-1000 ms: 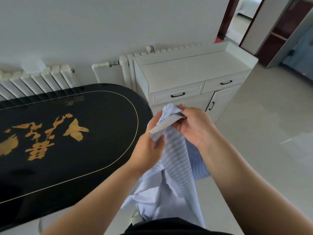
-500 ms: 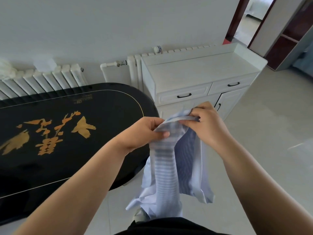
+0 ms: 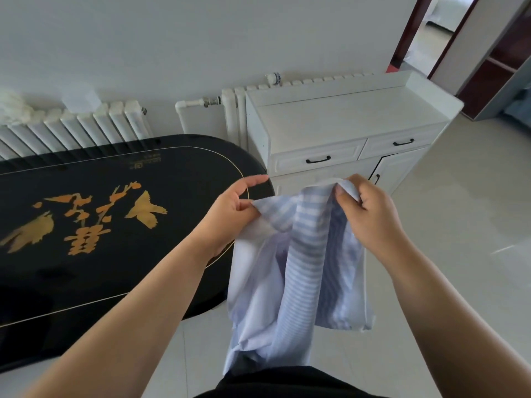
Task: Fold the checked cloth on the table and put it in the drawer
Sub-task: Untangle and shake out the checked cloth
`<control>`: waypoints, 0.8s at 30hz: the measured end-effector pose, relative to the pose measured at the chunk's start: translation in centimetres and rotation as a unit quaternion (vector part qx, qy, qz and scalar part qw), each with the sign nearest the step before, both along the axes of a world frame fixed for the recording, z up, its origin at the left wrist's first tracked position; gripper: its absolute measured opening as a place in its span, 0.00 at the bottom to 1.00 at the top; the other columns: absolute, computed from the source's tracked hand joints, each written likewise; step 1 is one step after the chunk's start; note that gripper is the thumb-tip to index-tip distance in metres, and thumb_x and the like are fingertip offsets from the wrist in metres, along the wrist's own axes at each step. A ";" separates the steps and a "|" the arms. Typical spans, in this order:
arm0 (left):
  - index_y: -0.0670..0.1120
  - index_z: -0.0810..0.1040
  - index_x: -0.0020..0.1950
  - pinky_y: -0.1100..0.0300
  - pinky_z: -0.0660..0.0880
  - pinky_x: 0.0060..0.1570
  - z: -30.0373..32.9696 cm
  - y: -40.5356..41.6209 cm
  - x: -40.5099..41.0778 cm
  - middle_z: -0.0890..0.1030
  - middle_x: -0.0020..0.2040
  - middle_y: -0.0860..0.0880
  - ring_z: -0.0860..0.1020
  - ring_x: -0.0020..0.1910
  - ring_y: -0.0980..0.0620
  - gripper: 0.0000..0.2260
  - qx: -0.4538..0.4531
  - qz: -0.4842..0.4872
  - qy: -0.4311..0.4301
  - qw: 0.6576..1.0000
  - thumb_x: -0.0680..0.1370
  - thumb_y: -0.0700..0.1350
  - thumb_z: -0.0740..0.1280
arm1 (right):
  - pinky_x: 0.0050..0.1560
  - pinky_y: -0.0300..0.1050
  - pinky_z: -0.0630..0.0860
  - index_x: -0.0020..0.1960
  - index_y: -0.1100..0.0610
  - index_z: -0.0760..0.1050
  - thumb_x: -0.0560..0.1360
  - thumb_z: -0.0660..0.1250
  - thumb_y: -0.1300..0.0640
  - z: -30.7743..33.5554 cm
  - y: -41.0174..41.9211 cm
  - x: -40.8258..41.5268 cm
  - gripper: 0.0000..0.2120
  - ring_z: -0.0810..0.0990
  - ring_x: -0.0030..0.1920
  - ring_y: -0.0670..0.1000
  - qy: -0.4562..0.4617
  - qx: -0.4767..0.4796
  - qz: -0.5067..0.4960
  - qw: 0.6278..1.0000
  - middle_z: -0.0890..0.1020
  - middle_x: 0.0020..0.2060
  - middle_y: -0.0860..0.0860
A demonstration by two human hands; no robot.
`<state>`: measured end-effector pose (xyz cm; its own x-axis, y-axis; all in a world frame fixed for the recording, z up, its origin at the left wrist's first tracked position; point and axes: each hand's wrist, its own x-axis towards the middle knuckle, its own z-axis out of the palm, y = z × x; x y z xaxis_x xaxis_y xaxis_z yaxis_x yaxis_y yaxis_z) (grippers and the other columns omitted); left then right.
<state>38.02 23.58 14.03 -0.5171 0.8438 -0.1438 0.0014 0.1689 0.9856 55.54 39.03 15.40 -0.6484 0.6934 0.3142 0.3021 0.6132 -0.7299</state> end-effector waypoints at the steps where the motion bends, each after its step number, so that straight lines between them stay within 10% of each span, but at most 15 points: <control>1: 0.58 0.72 0.64 0.51 0.80 0.46 0.0 0.1 0.0 0.84 0.45 0.41 0.83 0.43 0.43 0.21 0.007 0.009 0.043 0.999 0.79 0.35 0.62 | 0.33 0.28 0.65 0.36 0.49 0.67 0.77 0.59 0.54 -0.1 -0.3 -0.1 0.10 0.72 0.32 0.39 0.005 -0.009 0.002 1.000 0.75 0.29 0.43; 5: 0.56 0.81 0.56 0.65 0.74 0.41 -0.4 0.4 0.5 0.79 0.39 0.56 0.76 0.38 0.59 0.21 0.029 -0.013 0.255 0.966 0.74 0.32 0.63 | 0.37 0.26 0.66 0.50 0.55 0.72 0.81 0.57 0.60 -0.3 -1.2 -0.7 0.05 0.73 0.34 0.39 0.023 -0.038 0.006 0.999 0.76 0.35 0.44; 9: 0.45 0.83 0.40 0.58 0.73 0.32 -1.1 0.3 1.0 0.78 0.35 0.52 0.76 0.34 0.52 0.12 0.048 -0.034 0.436 0.898 0.72 0.46 0.61 | 0.37 0.23 0.66 0.54 0.54 0.74 0.80 0.58 0.60 0.0 -1.1 -0.9 0.07 0.75 0.38 0.30 0.027 -0.041 -0.007 0.999 0.77 0.37 0.37; 13: 0.48 0.60 0.28 0.58 0.59 0.29 0.5 2.2 1.3 0.63 0.26 0.52 0.61 0.26 0.54 0.23 -0.094 0.019 0.240 0.966 0.80 0.55 0.58 | 0.34 0.28 0.67 0.45 0.50 0.74 0.78 0.64 0.59 0.2 -1.3 -0.9 0.06 0.75 0.34 0.38 0.061 -0.036 -0.026 0.997 0.78 0.33 0.38; 18: 0.42 0.79 0.42 0.56 0.69 0.42 0.9 5.1 0.4 0.76 0.39 0.43 0.73 0.39 0.48 0.07 -0.099 0.116 -0.087 0.984 0.73 0.46 0.68 | 0.43 0.40 0.74 0.49 0.47 0.76 0.73 0.64 0.55 0.2 -3.5 -1.1 0.07 0.79 0.40 0.42 0.084 0.032 0.029 0.996 0.81 0.38 0.37; 24: 0.47 0.74 0.42 0.53 0.63 0.41 1.5 5.0 1.2 0.69 0.41 0.46 0.65 0.40 0.47 0.05 -0.018 0.191 -0.134 0.972 0.73 0.47 0.68 | 0.40 0.32 0.72 0.44 0.47 0.79 0.71 0.67 0.54 1.1 -5.7 0.2 0.04 0.78 0.37 0.40 0.084 -0.032 0.136 0.987 0.82 0.39 0.40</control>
